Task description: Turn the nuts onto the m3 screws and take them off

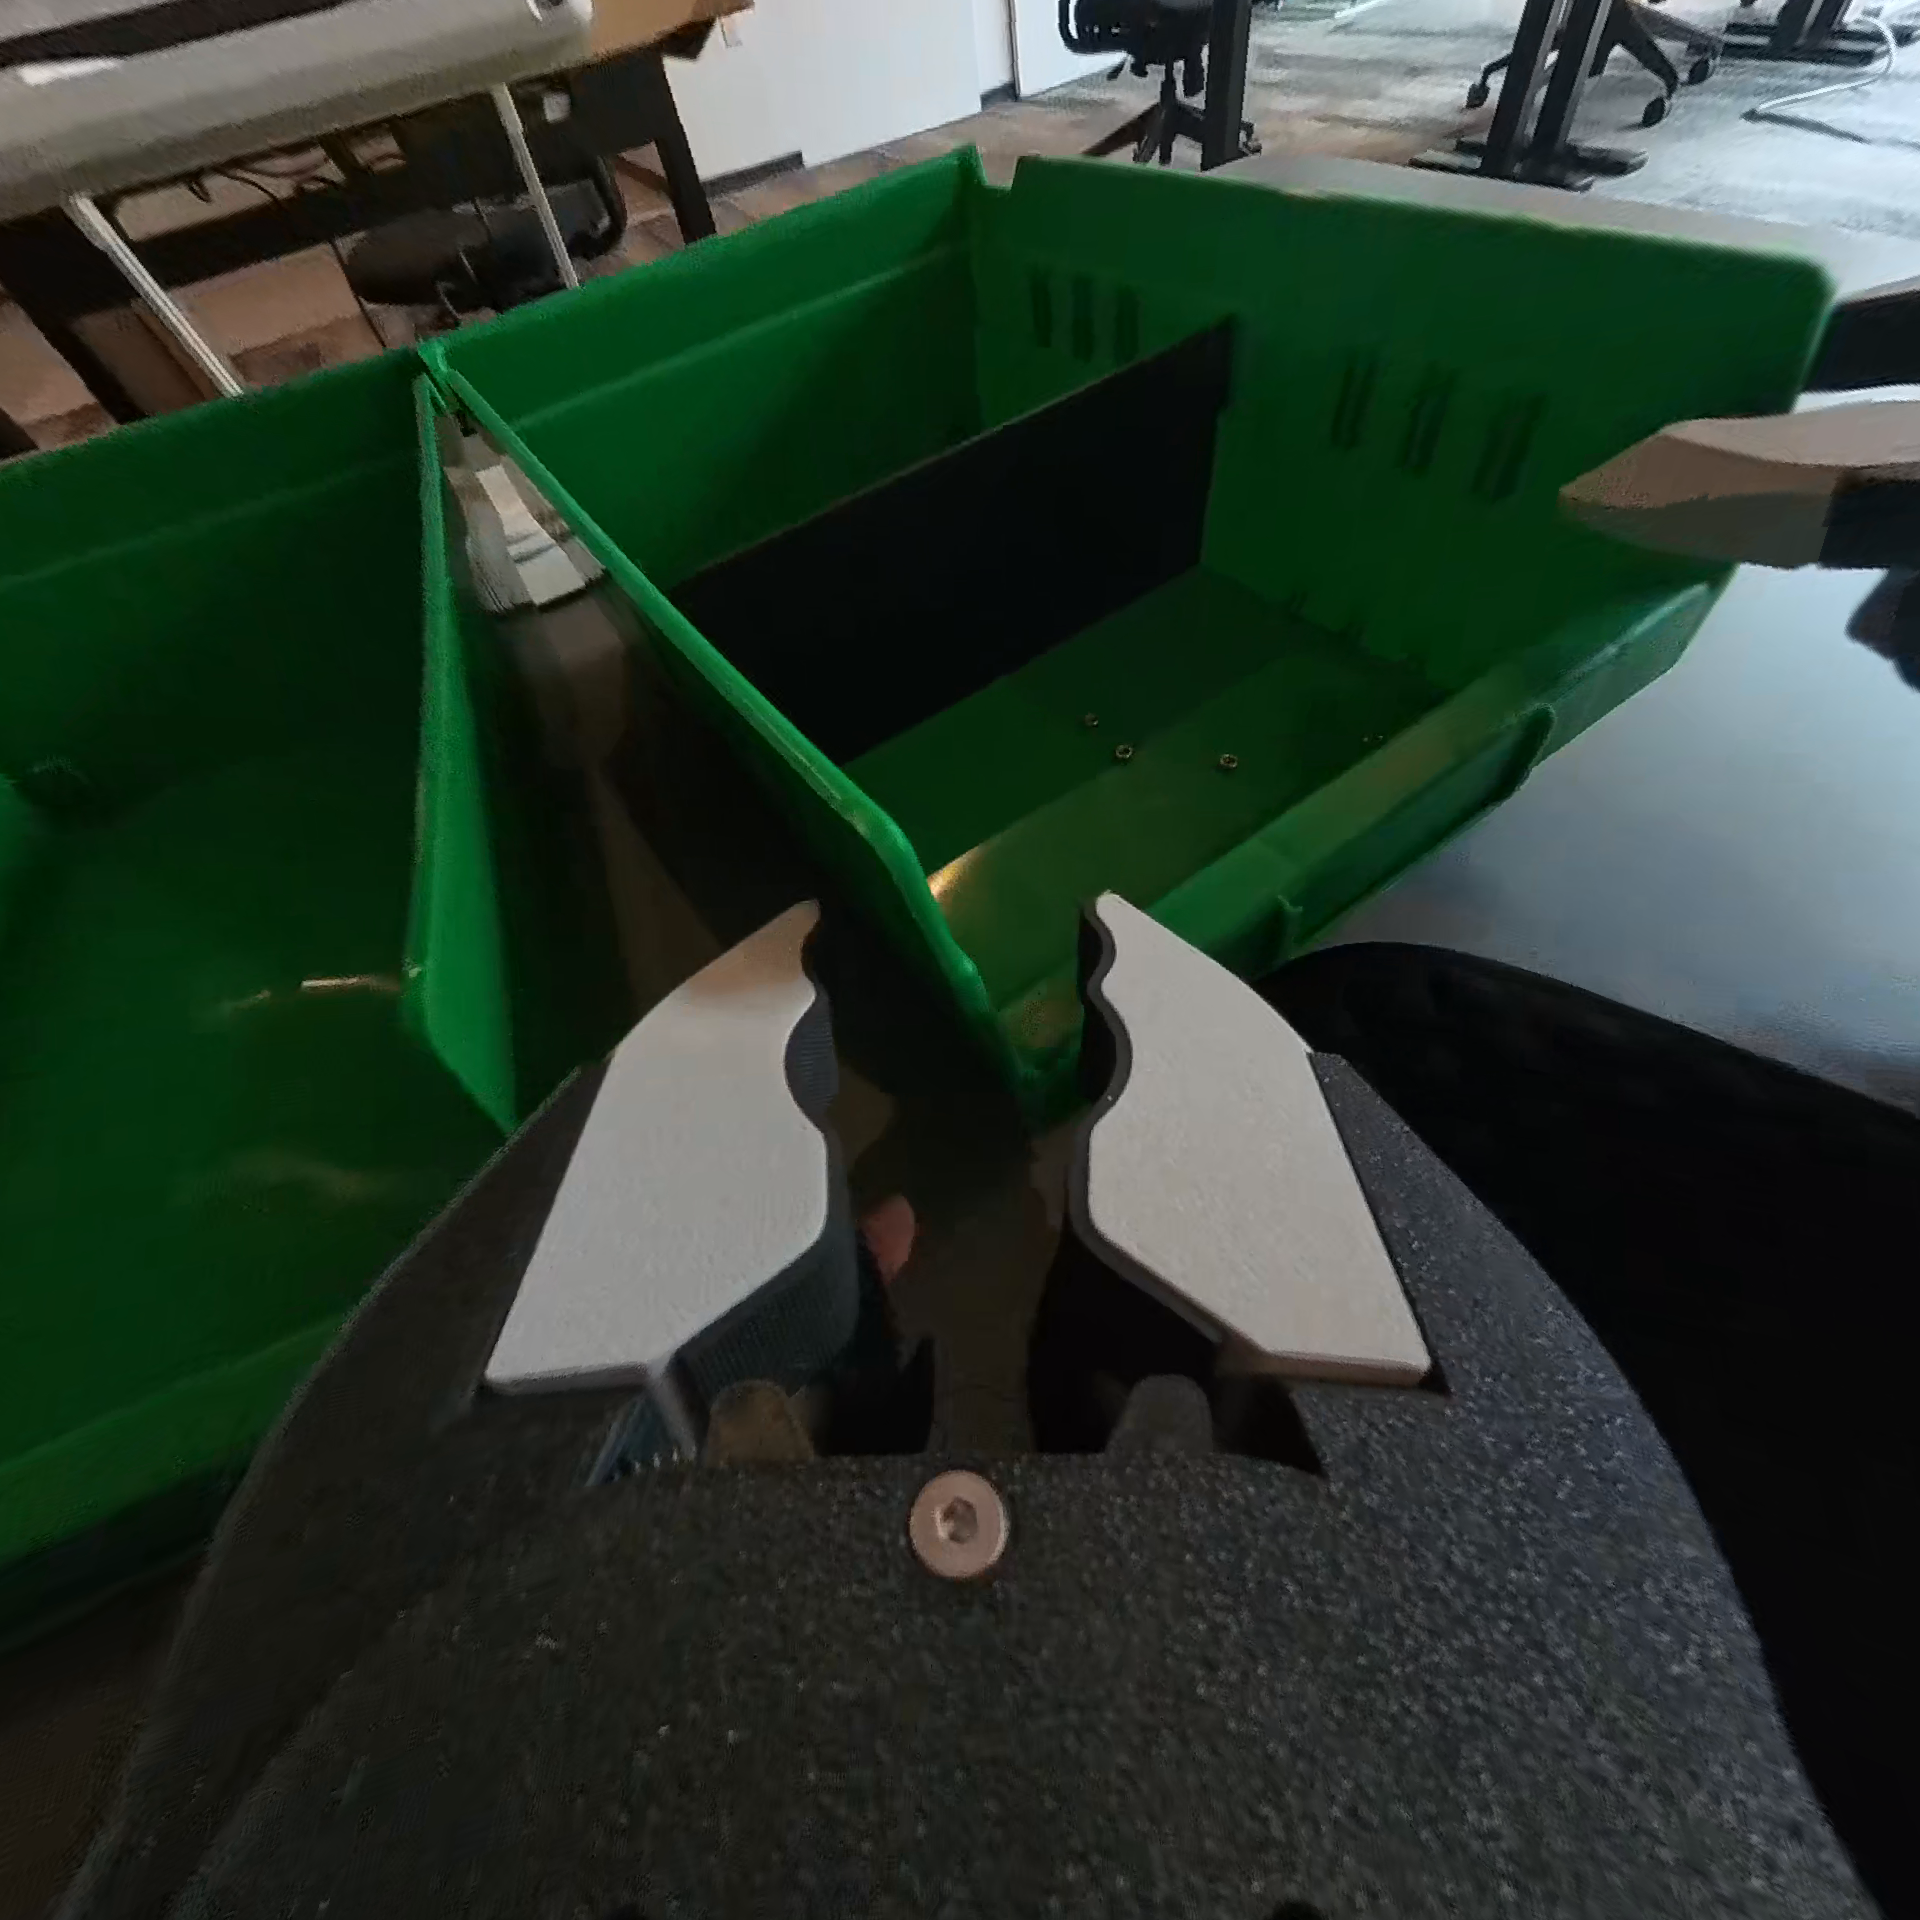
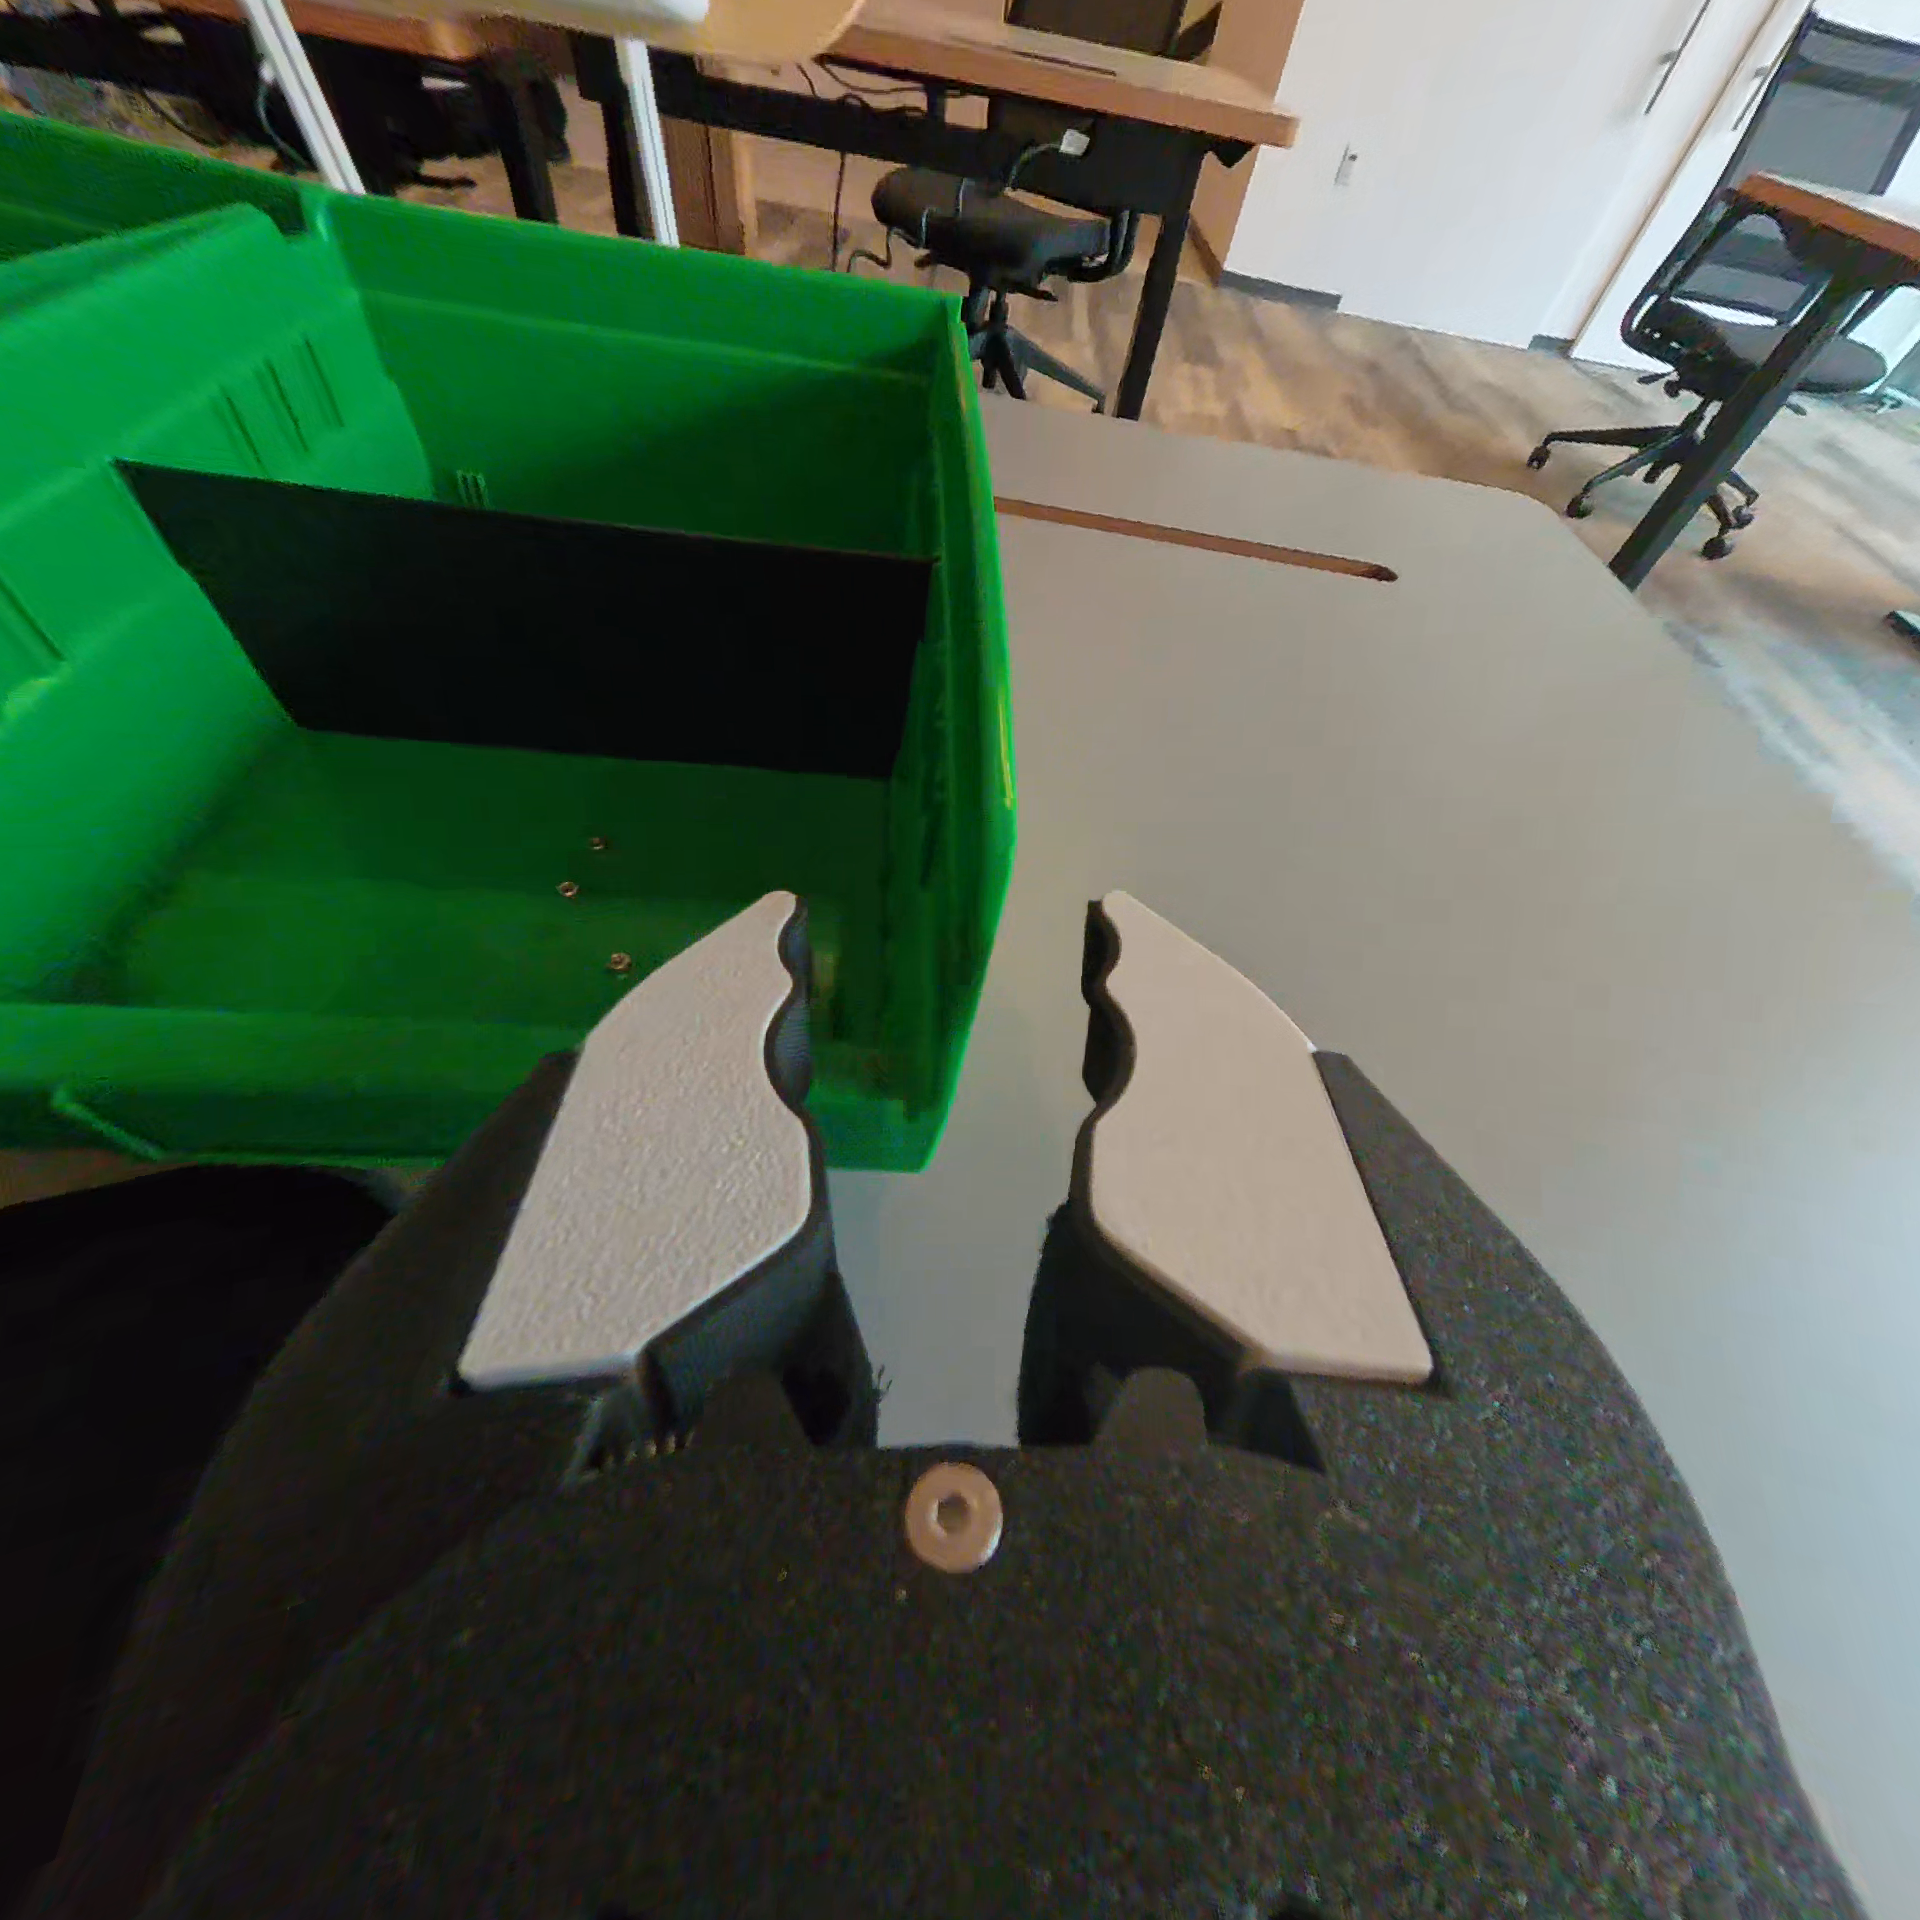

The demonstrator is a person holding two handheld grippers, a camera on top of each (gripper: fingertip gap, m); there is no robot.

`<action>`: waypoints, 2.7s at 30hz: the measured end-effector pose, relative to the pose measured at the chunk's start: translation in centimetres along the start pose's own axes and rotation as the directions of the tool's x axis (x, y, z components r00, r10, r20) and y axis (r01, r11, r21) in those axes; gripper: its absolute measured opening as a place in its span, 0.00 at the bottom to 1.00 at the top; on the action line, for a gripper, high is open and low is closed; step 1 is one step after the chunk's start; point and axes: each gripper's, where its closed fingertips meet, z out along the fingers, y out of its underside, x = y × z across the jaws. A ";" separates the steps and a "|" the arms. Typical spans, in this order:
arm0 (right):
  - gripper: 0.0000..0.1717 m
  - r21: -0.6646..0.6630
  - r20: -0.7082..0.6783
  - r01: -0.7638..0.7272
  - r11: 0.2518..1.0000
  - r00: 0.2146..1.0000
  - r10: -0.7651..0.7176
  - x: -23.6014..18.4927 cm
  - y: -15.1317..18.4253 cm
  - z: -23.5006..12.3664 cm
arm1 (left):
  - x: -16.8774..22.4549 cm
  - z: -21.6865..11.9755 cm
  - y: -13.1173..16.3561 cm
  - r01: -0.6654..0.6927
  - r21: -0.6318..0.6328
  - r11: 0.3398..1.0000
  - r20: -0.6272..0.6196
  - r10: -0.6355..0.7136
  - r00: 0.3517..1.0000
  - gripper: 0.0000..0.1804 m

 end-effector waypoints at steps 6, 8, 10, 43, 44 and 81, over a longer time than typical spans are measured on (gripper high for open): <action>0.20 -0.051 0.048 -0.024 0.998 0.999 0.027 0.0 0.4 2.1 | -0.2 0.9 0.1 0.003 0.007 1.000 0.001 -0.003 1.000 0.23; 0.06 -0.055 0.062 -0.031 0.998 0.998 0.034 0.1 0.4 2.4 | -0.4 1.2 0.3 0.011 -0.003 1.000 0.003 -0.011 1.000 0.18; 0.01 -0.052 0.084 -0.032 0.998 0.996 0.036 -0.3 0.4 2.5 | -0.7 1.3 0.3 0.008 -0.007 1.000 0.019 -0.007 1.000 0.15; 0.02 0.282 -0.029 0.091 0.955 0.996 -0.086 -12.5 -15.6 -7.1 | -14.4 -12.4 -9.3 -0.064 0.291 0.954 0.197 0.006 0.980 0.05; 0.02 0.287 -0.014 0.090 0.954 0.996 -0.089 -13.8 -16.1 -6.9 | -15.6 -13.1 -9.1 -0.067 0.290 0.955 0.212 0.004 0.977 0.05; 0.03 0.189 0.400 0.095 0.977 0.902 -0.165 -52.5 -11.2 -0.2 | -43.1 -28.7 12.5 0.097 0.122 0.988 0.617 -0.152 0.772 0.02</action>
